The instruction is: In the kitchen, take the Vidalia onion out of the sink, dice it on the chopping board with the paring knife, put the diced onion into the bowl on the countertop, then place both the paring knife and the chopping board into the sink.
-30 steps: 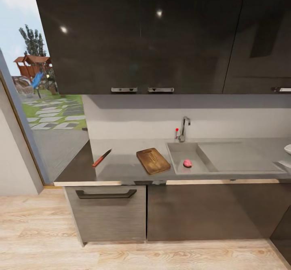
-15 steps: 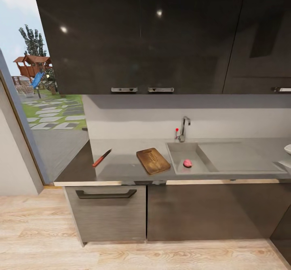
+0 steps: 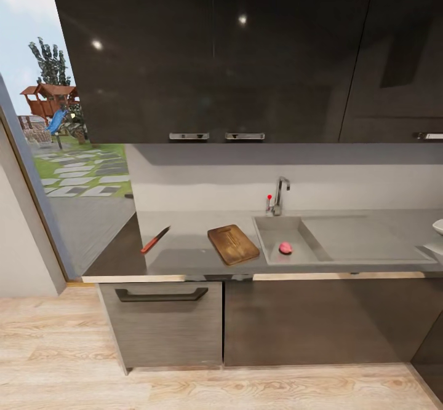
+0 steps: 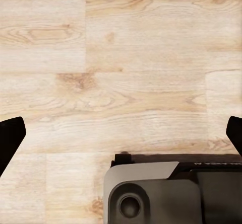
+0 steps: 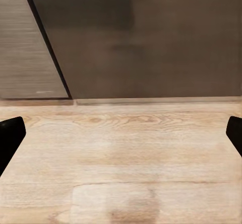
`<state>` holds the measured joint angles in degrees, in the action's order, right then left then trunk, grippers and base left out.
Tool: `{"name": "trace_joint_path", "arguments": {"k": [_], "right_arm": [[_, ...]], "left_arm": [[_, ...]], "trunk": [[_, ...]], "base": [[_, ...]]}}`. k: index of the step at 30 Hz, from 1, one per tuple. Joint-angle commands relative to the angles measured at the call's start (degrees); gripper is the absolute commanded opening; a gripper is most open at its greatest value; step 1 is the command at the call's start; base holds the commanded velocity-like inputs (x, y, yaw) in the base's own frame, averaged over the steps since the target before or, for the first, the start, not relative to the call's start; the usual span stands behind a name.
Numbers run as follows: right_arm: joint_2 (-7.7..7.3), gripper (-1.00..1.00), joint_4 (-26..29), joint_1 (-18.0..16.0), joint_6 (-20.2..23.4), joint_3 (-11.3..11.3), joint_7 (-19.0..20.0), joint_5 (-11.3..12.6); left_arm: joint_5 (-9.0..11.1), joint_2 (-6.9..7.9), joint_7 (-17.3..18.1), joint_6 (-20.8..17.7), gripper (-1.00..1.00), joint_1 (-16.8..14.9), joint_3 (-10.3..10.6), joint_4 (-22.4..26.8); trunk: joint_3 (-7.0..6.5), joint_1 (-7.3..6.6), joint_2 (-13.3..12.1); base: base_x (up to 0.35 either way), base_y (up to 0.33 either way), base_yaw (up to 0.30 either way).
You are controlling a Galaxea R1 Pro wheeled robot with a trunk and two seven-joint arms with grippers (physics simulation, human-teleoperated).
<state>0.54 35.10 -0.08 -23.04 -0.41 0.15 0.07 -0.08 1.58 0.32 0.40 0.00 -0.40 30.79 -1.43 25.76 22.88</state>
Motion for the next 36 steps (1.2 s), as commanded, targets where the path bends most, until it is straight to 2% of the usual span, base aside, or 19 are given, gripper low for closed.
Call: {"name": "trace_joint_path", "arguments": {"k": [1,7,10,11,13,14,15,17,19,20,25,26,28,29,30,32,33,35,36], "right_arm": [[0.01,1.00,-0.02,-0.01,-0.16,-0.02,0.02,0.02],[-0.06,1.00,0.32,-0.01,0.13,0.20,-0.24,-0.08],[-0.15,1.00,4.11,-0.11,1.49,0.34,-1.93,-0.19],[-0.16,1.00,7.30,-0.17,3.57,0.37,-3.14,-0.21],[-0.09,1.00,16.33,-0.26,12.32,0.35,-5.75,-0.30],[-0.08,1.00,18.85,-0.32,15.16,0.35,-6.30,-0.34],[-0.04,1.00,24.35,-0.55,21.51,0.34,-7.20,-0.43],[0.10,1.00,33.07,-1.79,31.38,0.33,-8.21,-0.53],[0.23,1.00,38.51,-4.75,37.87,0.29,-8.81,-0.57],[0.25,1.00,39.29,-5.73,39.10,0.28,-8.96,-0.56],[0.51,1.00,41.77,-16.98,49.86,0.11,-11.72,-0.66],[0.99,1.00,41.69,-21.29,53.28,-0.15,-12.96,-0.65],[1.63,1.00,40.97,-24.45,55.28,-0.41,-13.73,-0.66],[2.47,1.00,39.40,-27.86,56.91,-0.67,-14.53,-0.67],[2.91,1.00,38.27,-29.65,57.55,-0.77,-14.94,-0.67],[4.43,1.00,30.99,-37.61,59.07,-1.03,-16.63,-0.68],[4.73,1.00,28.50,-39.88,59.27,-1.06,-16.99,-0.68],[5.84,1.00,16.54,-49.83,59.46,-1.18,-17.89,-0.68],[6.06,1.00,13.13,-52.43,59.37,-1.17,-18.02,-0.69]], "left_arm": [[-0.01,0.00,0.03,0.04,1.00,0.00,-0.04,-0.02],[0.09,-0.04,0.03,0.04,1.00,0.00,-0.04,-0.03],[0.14,-0.11,0.03,0.04,1.00,0.00,-0.04,-0.16],[0.15,-0.13,0.03,0.04,1.00,0.00,-0.04,-0.24],[0.16,-0.16,0.03,0.04,1.00,0.00,0.00,-0.32],[0.16,-0.16,0.03,0.04,1.00,0.00,0.01,-0.33],[0.18,-0.17,0.03,0.04,1.00,0.00,0.01,-0.35],[0.22,-0.17,0.03,0.04,1.00,0.00,0.01,-0.37],[0.24,-0.18,0.03,0.04,1.00,0.00,0.03,-0.36],[0.25,-0.18,0.03,0.04,1.00,0.00,0.04,-0.34],[0.19,-0.18,0.03,0.04,1.00,0.00,0.03,-0.15],[0.18,-0.18,0.03,0.04,1.00,0.00,0.02,-0.12],[0.18,-0.18,0.03,0.04,1.00,0.00,0.02,-0.08],[0.17,-0.18,0.03,0.04,1.00,0.00,0.01,-0.03],[0.17,-0.18,0.03,0.04,1.00,0.00,0.00,-0.01],[0.17,-0.18,0.03,0.04,1.00,0.00,-0.02,0.03],[0.17,-0.18,0.03,0.04,1.00,0.00,-0.03,0.03],[0.17,-0.18,0.03,0.04,1.00,0.00,-0.03,0.05],[0.17,-0.18,0.03,0.04,1.00,0.00,-0.04,0.05]], "trunk": [[0.02,0.02,0.03],[0.02,0.02,0.03],[0.02,0.02,0.03],[0.02,0.02,0.03],[0.02,0.02,0.03],[0.02,0.02,0.03],[0.02,0.02,0.03],[0.02,0.02,0.03],[0.02,0.02,0.03],[0.02,0.02,0.03],[0.02,0.02,0.03],[0.02,0.02,0.03],[0.02,0.02,0.03],[0.02,0.02,0.03],[0.02,0.02,0.03],[0.02,0.02,0.03],[0.02,0.02,0.03],[0.02,0.02,0.03],[0.02,0.02,0.03]], "base": [[0.000,0.000,0.000],[0.000,0.000,0.000],[0.000,0.000,0.000],[0.000,0.000,0.000],[0.000,0.000,0.000],[0.000,0.000,0.000],[0.000,0.000,0.000],[0.000,0.000,0.000],[0.000,0.000,0.000],[0.000,0.000,0.000],[0.000,0.000,0.000],[0.000,0.000,0.000],[0.000,0.000,0.000],[0.000,0.000,0.000],[0.000,0.000,0.000],[0.000,0.000,0.000],[0.000,0.000,0.000],[0.000,0.000,0.000],[0.000,0.000,0.000]]}}
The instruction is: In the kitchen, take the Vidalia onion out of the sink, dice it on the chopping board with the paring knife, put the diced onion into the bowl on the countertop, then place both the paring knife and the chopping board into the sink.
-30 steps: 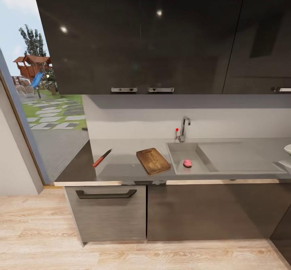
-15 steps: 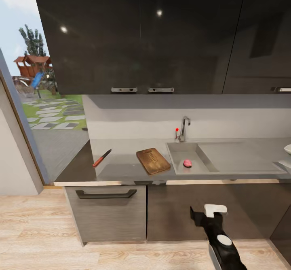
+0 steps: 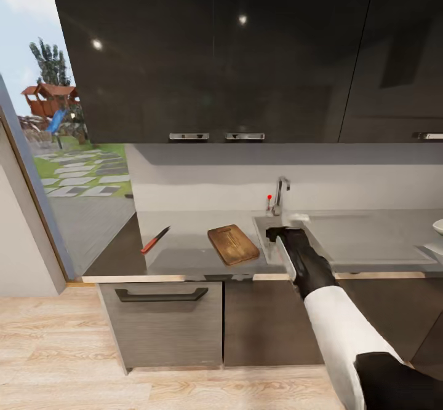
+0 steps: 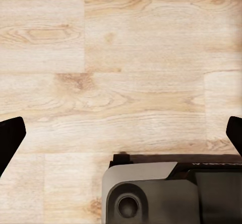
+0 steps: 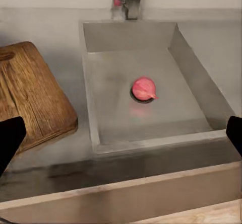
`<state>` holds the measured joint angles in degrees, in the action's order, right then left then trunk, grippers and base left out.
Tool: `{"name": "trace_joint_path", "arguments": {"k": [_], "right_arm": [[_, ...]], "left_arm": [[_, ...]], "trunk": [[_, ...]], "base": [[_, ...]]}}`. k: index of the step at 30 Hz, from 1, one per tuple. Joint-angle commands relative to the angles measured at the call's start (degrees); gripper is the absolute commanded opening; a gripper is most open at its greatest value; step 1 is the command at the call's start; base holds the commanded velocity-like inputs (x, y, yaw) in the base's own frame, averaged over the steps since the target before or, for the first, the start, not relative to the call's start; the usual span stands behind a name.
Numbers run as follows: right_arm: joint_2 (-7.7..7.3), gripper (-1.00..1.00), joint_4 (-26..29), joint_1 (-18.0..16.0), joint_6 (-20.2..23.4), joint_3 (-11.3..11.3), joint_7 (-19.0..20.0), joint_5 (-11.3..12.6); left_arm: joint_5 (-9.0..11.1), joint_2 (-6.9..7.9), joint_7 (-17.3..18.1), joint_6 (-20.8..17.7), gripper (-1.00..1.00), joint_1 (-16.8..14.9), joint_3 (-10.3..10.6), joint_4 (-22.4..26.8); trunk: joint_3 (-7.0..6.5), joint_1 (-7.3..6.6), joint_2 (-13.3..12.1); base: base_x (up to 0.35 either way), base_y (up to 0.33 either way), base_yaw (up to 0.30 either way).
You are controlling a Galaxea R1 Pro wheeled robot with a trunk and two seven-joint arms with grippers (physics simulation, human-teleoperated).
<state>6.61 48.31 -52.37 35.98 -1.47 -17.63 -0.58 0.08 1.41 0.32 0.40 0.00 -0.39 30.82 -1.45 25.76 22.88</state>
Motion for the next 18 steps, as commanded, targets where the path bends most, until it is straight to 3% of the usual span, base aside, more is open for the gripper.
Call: {"name": "trace_joint_path", "arguments": {"k": [1,2,4,7,12,18], "right_arm": [[0.27,1.00,-7.09,-5.26,-0.17,-0.12,-0.41,-0.04],[0.39,1.00,-10.53,-7.71,-0.65,-0.12,-0.48,-0.04],[0.62,1.00,-22.17,-15.94,-3.89,-0.11,-0.63,-0.02],[0.81,1.00,-28.88,-21.43,-7.44,-0.07,-0.61,0.18],[1.63,1.00,-31.98,-23.69,-9.60,-0.24,1.36,0.36],[1.23,1.00,-34.31,-24.03,-10.73,-0.28,13.14,-0.02]], "left_arm": [[0.01,-0.02,0.03,0.04,1.00,0.00,-0.04,0.02],[0.01,-0.03,0.03,0.04,1.00,0.00,-0.05,0.00],[0.01,-0.07,0.03,0.04,1.00,0.00,-0.05,-0.03],[0.03,-0.08,0.03,0.04,1.00,0.00,-0.05,-0.05],[0.04,-0.09,0.03,0.04,1.00,0.00,-0.04,-0.06],[0.09,-0.09,0.03,0.04,1.00,0.00,-0.05,-0.12]], "trunk": [[0.04,0.02,0.04],[0.04,0.02,0.04],[0.04,0.02,0.04],[0.04,0.02,0.04],[0.04,0.02,0.04],[0.04,0.02,0.04]], "base": [[0.000,0.000,0.000],[0.000,0.000,0.000],[0.000,0.000,0.000],[0.000,0.000,0.000],[0.002,-0.002,0.000],[0.150,-0.157,0.000]]}}
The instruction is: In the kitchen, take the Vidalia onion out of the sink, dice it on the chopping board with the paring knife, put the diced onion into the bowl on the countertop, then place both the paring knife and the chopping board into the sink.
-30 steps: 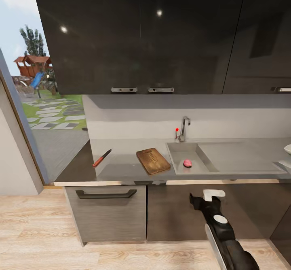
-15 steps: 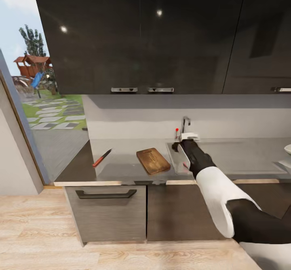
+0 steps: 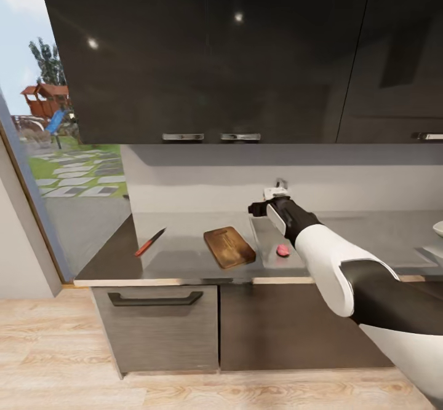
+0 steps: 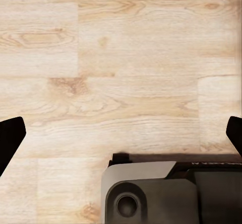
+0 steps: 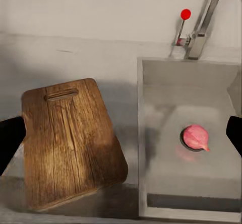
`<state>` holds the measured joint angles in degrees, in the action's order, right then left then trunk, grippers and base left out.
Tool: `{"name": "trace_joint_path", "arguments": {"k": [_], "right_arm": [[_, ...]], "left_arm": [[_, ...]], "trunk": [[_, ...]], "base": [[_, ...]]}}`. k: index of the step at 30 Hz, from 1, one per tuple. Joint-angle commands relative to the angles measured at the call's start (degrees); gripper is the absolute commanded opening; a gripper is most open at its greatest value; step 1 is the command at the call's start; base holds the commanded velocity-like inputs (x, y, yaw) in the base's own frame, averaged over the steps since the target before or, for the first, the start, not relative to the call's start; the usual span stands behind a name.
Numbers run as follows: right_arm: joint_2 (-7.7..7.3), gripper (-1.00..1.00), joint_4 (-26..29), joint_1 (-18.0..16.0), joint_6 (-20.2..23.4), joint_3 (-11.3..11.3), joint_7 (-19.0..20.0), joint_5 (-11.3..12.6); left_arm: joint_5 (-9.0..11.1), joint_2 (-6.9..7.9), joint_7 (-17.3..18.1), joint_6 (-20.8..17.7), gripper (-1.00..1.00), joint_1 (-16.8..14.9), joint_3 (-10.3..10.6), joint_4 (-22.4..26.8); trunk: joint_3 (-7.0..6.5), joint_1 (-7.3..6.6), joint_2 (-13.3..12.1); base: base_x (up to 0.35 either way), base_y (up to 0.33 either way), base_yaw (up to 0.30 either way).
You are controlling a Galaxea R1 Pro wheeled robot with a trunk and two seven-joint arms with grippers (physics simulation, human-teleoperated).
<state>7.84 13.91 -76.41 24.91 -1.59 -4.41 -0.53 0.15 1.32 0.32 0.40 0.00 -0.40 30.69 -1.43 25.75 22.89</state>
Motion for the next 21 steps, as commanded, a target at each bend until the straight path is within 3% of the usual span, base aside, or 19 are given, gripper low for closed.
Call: {"name": "trace_joint_path", "arguments": {"k": [1,8,12,18,21], "right_arm": [[-0.10,1.00,-0.30,-0.01,0.29,-0.17,2.20,-0.17],[-0.51,1.00,-2.07,0.03,0.21,-0.23,4.76,-0.40],[-0.49,1.00,-3.28,0.08,-0.64,-0.32,5.50,-1.70],[-0.44,1.00,-6.50,0.12,-3.64,-0.43,10.97,-6.31],[-0.49,1.00,-9.22,0.12,-7.69,-0.43,12.95,-8.56]], "left_arm": [[0.02,0.00,0.03,0.04,1.00,0.00,-0.04,0.04],[-0.02,0.00,0.03,0.04,1.00,0.00,-0.04,0.12],[0.00,0.00,0.03,0.03,1.00,0.00,-0.04,0.13],[0.02,0.06,0.03,0.00,1.00,0.00,-0.04,0.11],[0.02,0.08,0.03,0.01,1.00,0.00,-0.04,0.11]], "trunk": [[0.02,0.04,0.03],[0.02,0.04,0.03],[0.02,0.04,0.03],[0.02,0.04,0.03],[0.02,0.04,0.03]], "base": [[0.226,-0.222,0.000],[0.250,-0.212,0.000],[0.281,-0.142,0.000],[0.297,-0.002,0.000],[0.305,0.079,0.000]]}}
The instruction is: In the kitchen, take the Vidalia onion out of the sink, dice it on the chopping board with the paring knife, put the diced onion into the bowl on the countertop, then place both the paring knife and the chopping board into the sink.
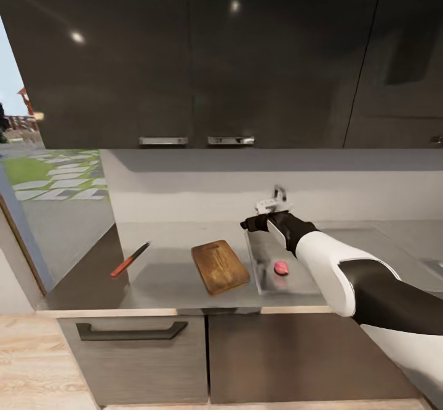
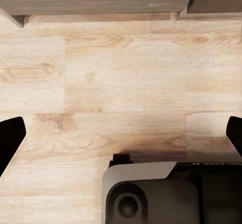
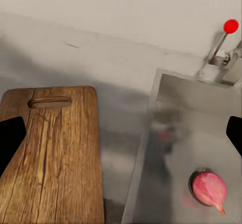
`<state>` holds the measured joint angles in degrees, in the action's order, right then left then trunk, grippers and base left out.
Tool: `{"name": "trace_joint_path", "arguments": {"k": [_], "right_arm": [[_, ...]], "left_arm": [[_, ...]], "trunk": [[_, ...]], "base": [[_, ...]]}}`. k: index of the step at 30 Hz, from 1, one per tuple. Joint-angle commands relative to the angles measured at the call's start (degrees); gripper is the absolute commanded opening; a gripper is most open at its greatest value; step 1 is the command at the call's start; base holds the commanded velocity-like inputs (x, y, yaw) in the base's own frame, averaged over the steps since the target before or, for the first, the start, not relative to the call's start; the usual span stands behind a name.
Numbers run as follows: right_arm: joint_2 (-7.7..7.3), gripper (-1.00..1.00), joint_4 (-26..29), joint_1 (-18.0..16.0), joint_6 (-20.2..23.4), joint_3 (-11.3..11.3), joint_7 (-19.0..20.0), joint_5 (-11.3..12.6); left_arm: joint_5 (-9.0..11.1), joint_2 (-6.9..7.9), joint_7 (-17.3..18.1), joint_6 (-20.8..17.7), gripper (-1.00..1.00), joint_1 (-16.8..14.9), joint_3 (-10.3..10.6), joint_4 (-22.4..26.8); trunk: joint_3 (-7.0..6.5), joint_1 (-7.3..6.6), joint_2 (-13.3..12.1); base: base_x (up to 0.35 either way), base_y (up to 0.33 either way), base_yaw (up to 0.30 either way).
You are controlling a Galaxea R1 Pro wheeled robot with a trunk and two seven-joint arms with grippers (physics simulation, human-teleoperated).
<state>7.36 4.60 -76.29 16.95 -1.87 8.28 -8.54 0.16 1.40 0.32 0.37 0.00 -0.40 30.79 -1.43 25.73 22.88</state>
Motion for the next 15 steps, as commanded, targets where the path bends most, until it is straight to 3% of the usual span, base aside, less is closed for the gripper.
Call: {"name": "trace_joint_path", "arguments": {"k": [1,8,15], "right_arm": [[0.00,1.00,-0.18,0.00,-0.15,-0.15,0.40,-0.68],[0.04,1.00,-1.37,0.00,-1.61,-0.15,0.91,-1.26],[0.03,1.00,-2.72,0.00,-1.91,-0.15,0.94,-1.31]], "left_arm": [[0.02,0.00,0.03,0.03,1.00,0.00,-0.04,0.02],[-0.01,0.00,0.03,0.04,1.00,0.00,-0.04,0.04],[-0.04,0.00,0.03,0.07,1.00,0.00,-0.04,-0.03]], "trunk": [[0.02,0.05,0.03],[0.02,0.05,0.03],[0.26,0.05,0.03]], "base": [[0.305,0.093,0.000],[0.302,0.098,0.025],[0.053,0.012,0.250]]}}
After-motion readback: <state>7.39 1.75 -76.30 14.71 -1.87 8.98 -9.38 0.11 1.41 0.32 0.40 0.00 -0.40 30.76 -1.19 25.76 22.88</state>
